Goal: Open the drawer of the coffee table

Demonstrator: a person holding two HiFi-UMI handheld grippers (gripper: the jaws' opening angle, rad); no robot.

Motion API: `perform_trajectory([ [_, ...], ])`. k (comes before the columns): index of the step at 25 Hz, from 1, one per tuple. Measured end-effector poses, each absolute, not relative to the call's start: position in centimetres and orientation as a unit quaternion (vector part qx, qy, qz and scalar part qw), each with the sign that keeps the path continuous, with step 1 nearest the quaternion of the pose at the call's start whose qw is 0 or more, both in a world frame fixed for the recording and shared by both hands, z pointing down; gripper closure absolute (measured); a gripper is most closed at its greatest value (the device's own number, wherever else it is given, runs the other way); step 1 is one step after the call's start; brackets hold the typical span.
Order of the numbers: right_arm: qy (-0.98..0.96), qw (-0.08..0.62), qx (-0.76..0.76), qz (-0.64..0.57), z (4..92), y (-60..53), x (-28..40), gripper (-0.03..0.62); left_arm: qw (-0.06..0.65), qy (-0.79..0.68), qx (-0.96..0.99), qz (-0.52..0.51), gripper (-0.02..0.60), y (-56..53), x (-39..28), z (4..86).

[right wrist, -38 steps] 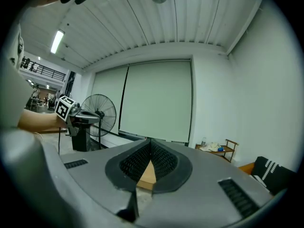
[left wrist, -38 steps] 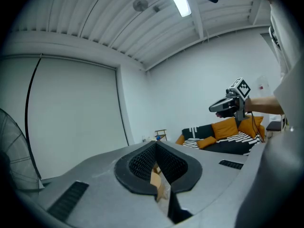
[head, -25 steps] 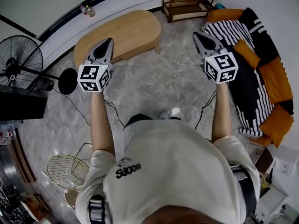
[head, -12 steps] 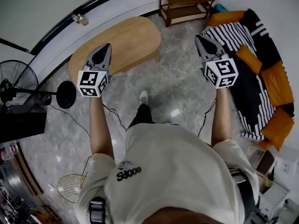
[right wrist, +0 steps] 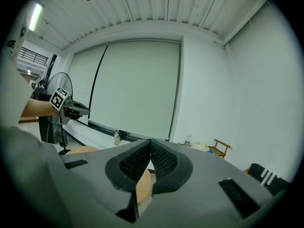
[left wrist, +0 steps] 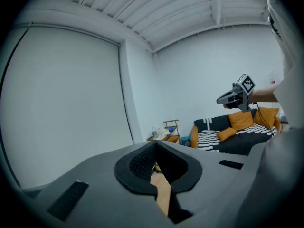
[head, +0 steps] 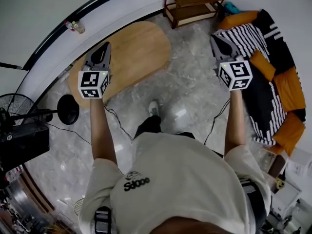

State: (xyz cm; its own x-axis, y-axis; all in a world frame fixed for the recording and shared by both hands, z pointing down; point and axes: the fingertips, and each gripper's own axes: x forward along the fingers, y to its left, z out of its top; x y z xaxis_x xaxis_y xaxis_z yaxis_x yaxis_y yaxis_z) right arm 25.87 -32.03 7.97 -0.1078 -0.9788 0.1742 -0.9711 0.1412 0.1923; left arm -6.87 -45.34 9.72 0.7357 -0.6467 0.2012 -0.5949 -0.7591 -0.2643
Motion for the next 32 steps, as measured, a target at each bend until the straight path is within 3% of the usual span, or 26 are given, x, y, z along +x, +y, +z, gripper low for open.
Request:
perform_trajectory([
  [13, -0.774, 0.196, 0.602, -0.015, 19.0, -37.7, 26.7, 0.589, 0.058, 0.351, -0.919, -0.167, 0.563, -49.4, -5.1, 20.1],
  [27, -0.793, 0.218, 0.569, -0.014, 40.7, -38.7, 26.9, 0.588, 0.018, 0.396, -0.902, -0.172, 0.563, -47.8, -7.7, 42.6],
  [32, -0.794, 0.212, 0.569, -0.024, 48.5, -38.8, 26.4, 0.589, 0.05, 0.408, -0.889, -0.201, 0.563, -47.8, -8.9, 50.6],
])
